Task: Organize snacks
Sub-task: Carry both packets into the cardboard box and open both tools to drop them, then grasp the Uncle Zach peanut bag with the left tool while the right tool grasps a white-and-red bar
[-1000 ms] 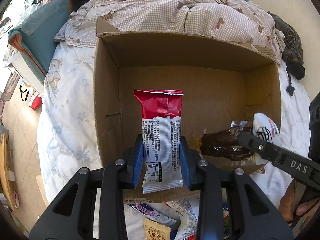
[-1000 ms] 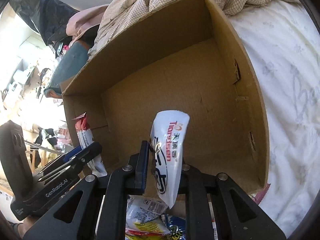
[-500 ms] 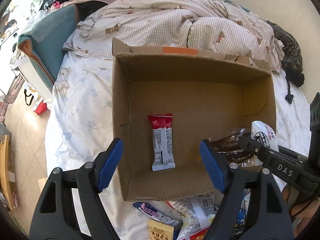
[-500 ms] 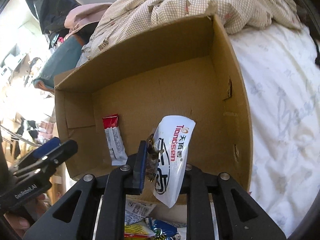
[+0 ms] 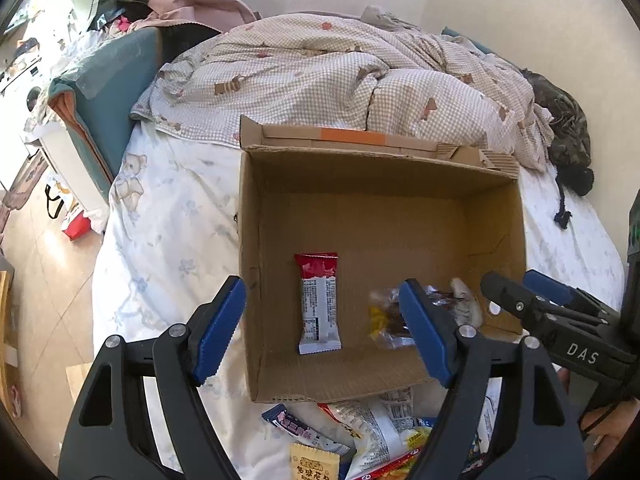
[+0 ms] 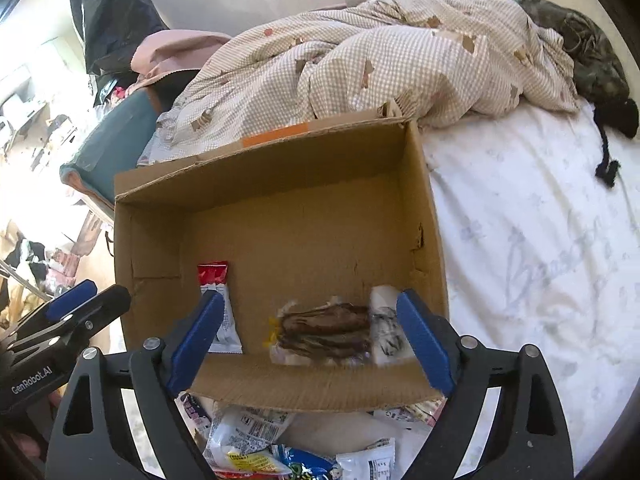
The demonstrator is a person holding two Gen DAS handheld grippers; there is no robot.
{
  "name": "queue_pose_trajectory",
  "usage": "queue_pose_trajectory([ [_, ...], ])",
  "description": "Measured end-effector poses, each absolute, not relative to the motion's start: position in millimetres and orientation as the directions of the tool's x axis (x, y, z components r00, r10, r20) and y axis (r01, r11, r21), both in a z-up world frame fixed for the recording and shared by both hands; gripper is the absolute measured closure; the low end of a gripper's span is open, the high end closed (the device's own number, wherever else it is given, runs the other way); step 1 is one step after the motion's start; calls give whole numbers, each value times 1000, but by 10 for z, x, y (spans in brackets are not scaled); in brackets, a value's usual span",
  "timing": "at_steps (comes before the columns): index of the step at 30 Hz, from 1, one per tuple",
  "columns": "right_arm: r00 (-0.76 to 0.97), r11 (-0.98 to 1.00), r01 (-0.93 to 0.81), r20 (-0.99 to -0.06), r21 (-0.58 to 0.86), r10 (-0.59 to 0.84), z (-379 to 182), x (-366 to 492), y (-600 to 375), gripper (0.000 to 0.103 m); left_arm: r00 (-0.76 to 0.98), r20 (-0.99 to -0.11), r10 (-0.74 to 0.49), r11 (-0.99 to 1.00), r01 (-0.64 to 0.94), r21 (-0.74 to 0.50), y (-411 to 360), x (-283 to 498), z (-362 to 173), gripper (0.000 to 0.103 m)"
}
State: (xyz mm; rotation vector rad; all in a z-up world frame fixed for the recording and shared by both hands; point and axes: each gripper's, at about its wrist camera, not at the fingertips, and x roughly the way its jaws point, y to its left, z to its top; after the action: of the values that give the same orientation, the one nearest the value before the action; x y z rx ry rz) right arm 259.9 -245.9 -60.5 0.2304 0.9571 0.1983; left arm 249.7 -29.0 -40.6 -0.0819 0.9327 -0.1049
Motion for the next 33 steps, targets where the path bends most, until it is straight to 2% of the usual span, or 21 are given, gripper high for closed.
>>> queue_pose_trajectory([
  [14, 590, 951, -95, -753, 295, 292, -237, 2257, -2453, 13, 630, -771, -91, 995, 30, -92, -175, 2207, -162, 27],
  [25, 567, 948, -89, -766, 307, 301, -171, 1901, -2512, 13, 629, -773, -77, 997, 45, -63, -114, 1814, -142, 27],
  [29, 548, 943, -83, -776, 323, 313, -196, 1764, -2534, 13, 601, -796, -70, 998, 32, -63, -74, 1687, -220, 27],
  [33, 495, 927, -51, -796, 373, 348, -327, 1623, -2564, 13, 512, -855, -83, 996, 17, -86, -31, 1588, -441, 27],
])
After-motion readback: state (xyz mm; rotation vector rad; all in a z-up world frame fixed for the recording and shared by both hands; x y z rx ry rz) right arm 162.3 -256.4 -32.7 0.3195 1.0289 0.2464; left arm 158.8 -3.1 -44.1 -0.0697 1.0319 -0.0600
